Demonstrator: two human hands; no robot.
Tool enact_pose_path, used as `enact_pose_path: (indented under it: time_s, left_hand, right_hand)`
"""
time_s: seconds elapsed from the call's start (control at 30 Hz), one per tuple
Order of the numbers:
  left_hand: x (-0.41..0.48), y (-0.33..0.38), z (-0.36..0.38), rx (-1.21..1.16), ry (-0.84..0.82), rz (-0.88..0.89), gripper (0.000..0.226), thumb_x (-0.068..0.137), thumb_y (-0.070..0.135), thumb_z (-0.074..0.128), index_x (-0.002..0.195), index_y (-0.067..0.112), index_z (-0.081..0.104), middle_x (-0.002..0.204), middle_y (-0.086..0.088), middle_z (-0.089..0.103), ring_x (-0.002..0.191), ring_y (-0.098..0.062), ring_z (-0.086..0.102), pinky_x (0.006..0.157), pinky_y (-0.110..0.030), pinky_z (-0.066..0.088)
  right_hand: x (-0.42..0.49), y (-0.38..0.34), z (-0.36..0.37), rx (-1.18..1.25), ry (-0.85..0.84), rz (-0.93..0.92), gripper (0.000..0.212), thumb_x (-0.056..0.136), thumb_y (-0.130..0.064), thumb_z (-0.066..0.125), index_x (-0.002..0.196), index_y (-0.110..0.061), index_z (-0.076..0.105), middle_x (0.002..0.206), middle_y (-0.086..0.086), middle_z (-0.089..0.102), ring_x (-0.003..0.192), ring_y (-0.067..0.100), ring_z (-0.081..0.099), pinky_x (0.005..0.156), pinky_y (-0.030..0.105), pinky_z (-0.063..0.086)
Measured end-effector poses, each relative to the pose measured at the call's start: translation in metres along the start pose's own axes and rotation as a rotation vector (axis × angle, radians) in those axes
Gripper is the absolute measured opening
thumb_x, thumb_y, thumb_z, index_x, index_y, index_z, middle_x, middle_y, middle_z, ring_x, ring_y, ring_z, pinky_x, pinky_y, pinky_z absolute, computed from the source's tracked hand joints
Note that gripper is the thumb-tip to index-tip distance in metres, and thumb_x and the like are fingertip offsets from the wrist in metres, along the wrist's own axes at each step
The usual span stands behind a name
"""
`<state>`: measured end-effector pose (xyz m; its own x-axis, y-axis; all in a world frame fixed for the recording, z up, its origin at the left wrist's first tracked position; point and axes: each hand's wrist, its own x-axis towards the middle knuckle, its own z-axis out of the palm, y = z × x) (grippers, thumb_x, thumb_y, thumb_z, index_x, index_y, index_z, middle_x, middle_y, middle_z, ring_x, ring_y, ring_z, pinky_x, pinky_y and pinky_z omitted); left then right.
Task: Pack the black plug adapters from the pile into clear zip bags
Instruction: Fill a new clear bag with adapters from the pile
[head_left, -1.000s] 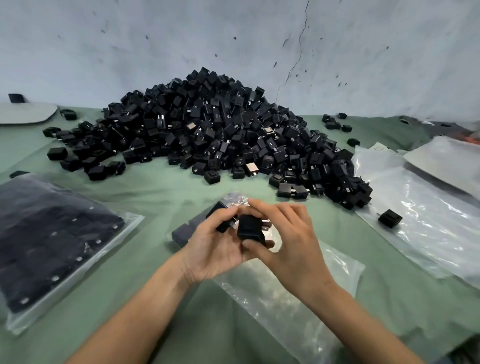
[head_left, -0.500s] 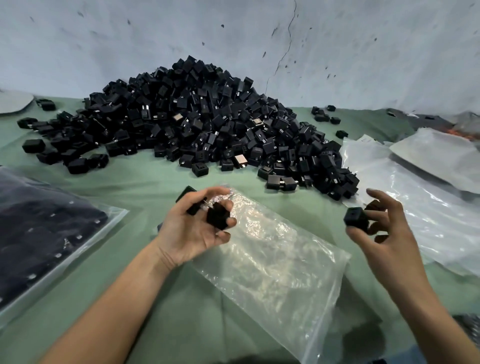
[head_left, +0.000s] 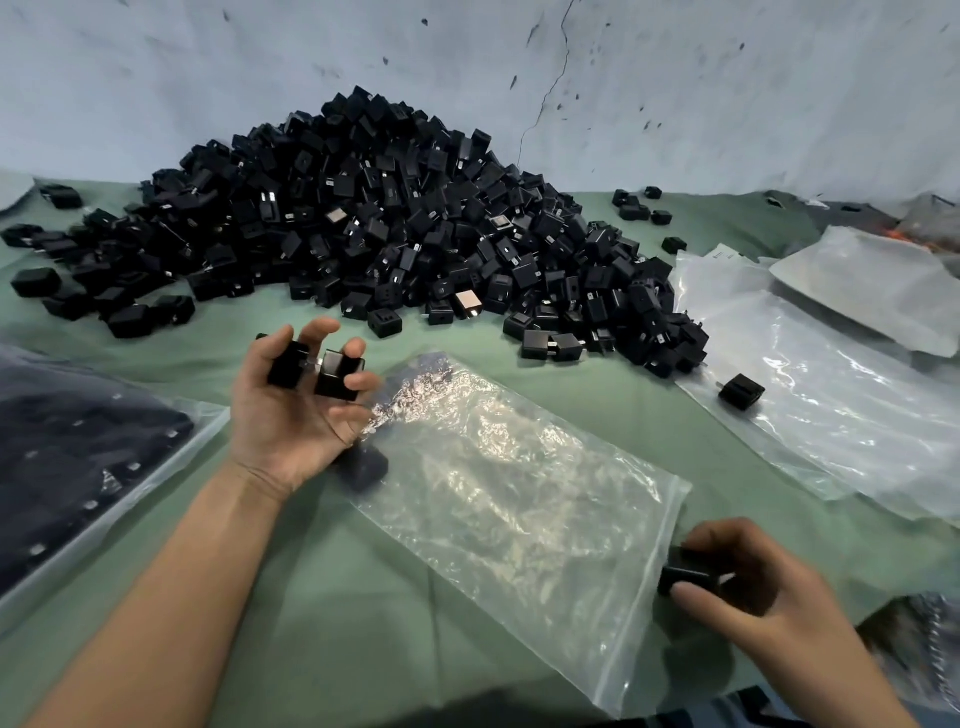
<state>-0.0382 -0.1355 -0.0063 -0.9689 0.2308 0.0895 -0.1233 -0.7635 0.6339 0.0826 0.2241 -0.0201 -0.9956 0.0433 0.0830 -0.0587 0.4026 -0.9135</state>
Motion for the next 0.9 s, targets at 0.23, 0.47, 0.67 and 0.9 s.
enact_pose_path:
  time_s: [0.23,0.47,0.67,0.9]
  left_hand:
    - [-0.001,0.001,0.002,0.003,0.03,0.032,0.022,0.075,0.044,0.057,0.086,0.03,0.07,0.086,0.005,0.056,0.065,-0.008,0.049,0.045,-0.014,0.04]
    - [0.001,0.002,0.0,-0.007,0.036,0.059,0.024,0.075,0.045,0.055,0.085,0.03,0.071,0.086,0.005,0.056,0.065,-0.008,0.048,0.047,-0.015,0.039]
    - [0.002,0.011,-0.004,0.03,0.085,0.14,0.023,0.067,0.043,0.066,0.084,0.029,0.071,0.084,0.004,0.055,0.064,-0.01,0.048,0.051,-0.017,0.038]
    - [0.003,0.018,-0.01,-0.019,0.219,0.199,0.024,0.062,0.039,0.067,0.082,0.026,0.07,0.08,0.002,0.053,0.062,-0.013,0.048,0.05,-0.018,0.038]
  right_hand:
    - [-0.002,0.0,0.042,-0.077,0.088,-0.116,0.026,0.054,-0.023,0.084,0.06,-0.007,0.065,0.074,-0.001,0.068,0.073,0.013,0.061,0.067,0.022,0.048]
    - [0.003,-0.007,0.026,-0.269,-0.257,-0.431,0.019,0.079,-0.037,0.064,0.092,-0.033,0.077,0.117,-0.026,0.063,0.13,0.002,0.044,0.104,0.024,0.038]
    - [0.026,-0.005,0.035,-0.492,-0.447,-0.568,0.035,0.093,-0.037,0.054,0.128,-0.034,0.058,0.144,-0.028,0.038,0.142,0.002,0.021,0.11,0.038,0.028]
    - [0.053,-0.018,0.072,-0.839,-0.603,-0.598,0.054,0.097,-0.055,0.034,0.147,-0.046,0.015,0.156,-0.021,0.013,0.143,0.004,0.012,0.117,0.042,0.021]
